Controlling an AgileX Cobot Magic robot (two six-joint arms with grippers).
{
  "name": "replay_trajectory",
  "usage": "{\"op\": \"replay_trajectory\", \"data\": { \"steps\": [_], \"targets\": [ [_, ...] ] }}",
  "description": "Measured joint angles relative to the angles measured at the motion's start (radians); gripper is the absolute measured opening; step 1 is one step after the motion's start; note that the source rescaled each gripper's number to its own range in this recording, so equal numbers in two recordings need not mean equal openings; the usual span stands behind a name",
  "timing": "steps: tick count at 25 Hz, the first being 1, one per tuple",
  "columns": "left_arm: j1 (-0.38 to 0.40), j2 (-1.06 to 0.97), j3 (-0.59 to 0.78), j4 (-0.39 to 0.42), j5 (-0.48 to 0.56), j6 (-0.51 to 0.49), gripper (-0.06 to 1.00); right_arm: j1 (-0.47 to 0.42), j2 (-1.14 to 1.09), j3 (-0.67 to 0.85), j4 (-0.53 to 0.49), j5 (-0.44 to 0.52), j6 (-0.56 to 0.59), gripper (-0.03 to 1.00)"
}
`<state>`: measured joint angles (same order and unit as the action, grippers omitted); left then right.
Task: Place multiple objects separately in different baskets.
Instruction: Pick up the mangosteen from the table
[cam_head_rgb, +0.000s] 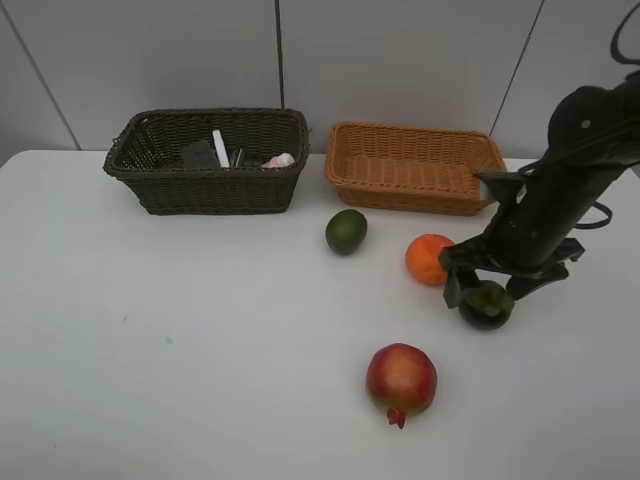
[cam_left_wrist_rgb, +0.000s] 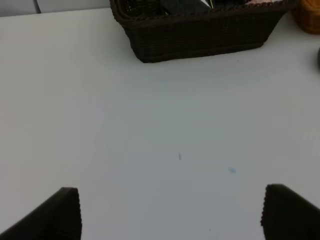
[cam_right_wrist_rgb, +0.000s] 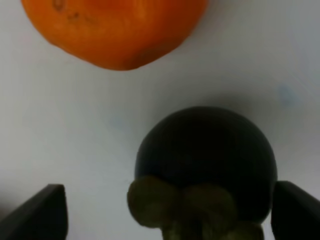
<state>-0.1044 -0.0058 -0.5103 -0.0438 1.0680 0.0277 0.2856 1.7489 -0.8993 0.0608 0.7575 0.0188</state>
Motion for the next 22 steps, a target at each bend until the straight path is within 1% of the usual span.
{"op": "replay_trajectory", "data": {
  "steps": [10,12,13,14,15,17,20,22],
  "targets": [
    [0.0,0.0,0.0,-0.003,0.0,0.0,0.87,0.0,0.115,-0.001,-0.025,-0.082,0.0,0.72],
    [0.0,0.0,0.0,-0.003,0.0,0.0,0.87,0.0,0.135,-0.001,-0.026,-0.084,0.0,0.69],
    [0.0,0.0,0.0,-0.003,0.0,0.0,0.87,0.0,0.146,-0.001,-0.028,-0.084,0.0,0.65],
    [0.0,0.0,0.0,-0.003,0.0,0.0,0.87,0.0,0.156,-0.002,-0.035,-0.08,0.004,0.58],
    [0.0,0.0,0.0,-0.003,0.0,0.0,0.87,0.0,0.157,-0.004,-0.039,-0.081,0.009,0.44],
    [0.0,0.0,0.0,-0.003,0.0,0.0,0.87,0.0,0.162,-0.007,-0.061,-0.08,0.027,0.09],
    [0.0,0.0,0.0,-0.003,0.0,0.0,0.87,0.0,0.162,-0.007,-0.08,-0.077,0.035,0.11],
    [0.0,0.0,0.0,-0.003,0.0,0.0,0.87,0.0,0.165,-0.025,-0.09,-0.046,0.036,0.11]
  ]
}}
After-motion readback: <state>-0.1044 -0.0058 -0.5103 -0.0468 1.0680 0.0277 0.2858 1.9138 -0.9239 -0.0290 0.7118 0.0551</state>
